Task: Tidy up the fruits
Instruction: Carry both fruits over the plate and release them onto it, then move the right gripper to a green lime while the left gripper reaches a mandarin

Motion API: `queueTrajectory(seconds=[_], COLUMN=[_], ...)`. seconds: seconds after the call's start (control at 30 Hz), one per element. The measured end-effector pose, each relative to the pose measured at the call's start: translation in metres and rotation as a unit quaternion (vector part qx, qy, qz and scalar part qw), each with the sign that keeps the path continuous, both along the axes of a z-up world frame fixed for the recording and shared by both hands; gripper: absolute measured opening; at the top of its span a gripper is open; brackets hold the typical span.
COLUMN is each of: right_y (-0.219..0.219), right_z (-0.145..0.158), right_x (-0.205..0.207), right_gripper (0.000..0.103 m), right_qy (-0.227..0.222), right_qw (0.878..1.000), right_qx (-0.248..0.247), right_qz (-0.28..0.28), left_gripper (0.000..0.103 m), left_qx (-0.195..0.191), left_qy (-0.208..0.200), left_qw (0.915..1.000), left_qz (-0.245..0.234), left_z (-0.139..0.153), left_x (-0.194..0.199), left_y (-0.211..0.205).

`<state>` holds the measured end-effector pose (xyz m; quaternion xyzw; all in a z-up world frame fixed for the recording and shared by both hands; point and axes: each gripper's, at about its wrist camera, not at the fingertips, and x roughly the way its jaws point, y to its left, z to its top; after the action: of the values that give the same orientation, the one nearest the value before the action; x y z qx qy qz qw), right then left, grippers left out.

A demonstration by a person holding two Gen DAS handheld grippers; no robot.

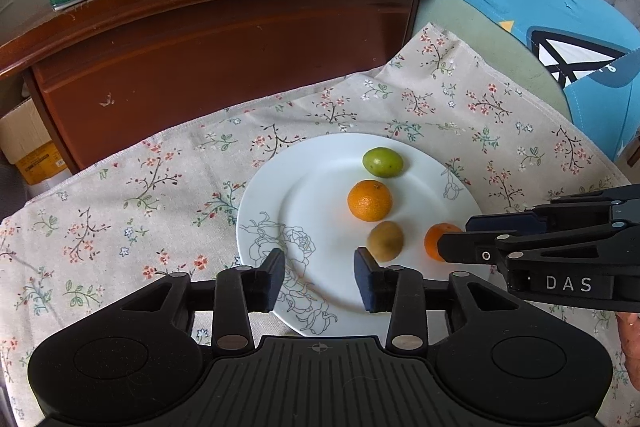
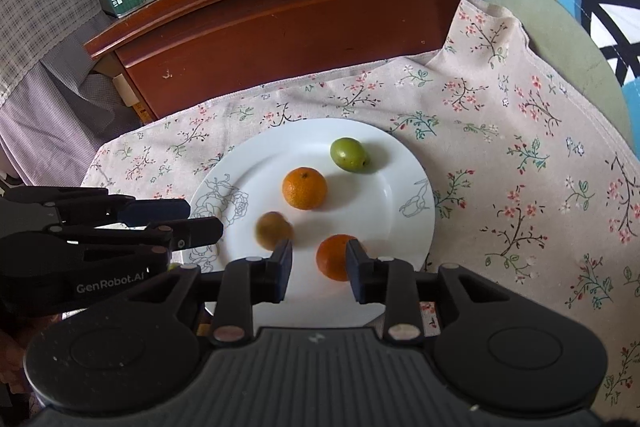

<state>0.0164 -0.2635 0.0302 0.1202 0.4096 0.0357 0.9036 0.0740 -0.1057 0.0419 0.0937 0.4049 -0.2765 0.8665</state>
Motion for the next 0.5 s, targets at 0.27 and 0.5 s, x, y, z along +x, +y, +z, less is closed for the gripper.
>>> queueTrajectory(seconds=[0.27,0.5], right_y=[0.003,0.003], right_z=[0.002,0.006], right_x=[-0.003,-0.013], right_gripper=[0.031,0.04], right_qy=[0.001,0.002], right_qw=[1.0,1.0], right_qx=[0.004,-0.001], right_qz=[0.007,0.005], left_gripper=[0.045,0.064], left_qx=[0.022,0.024], left_qy=[-0.003,-0.008], left_qw=[0.9995,0.9988], left_qz=[0.024,0.042], left_z=[0.008,0.016], left_x=[-0.003,-0.013], left_y=[0.009,0.028])
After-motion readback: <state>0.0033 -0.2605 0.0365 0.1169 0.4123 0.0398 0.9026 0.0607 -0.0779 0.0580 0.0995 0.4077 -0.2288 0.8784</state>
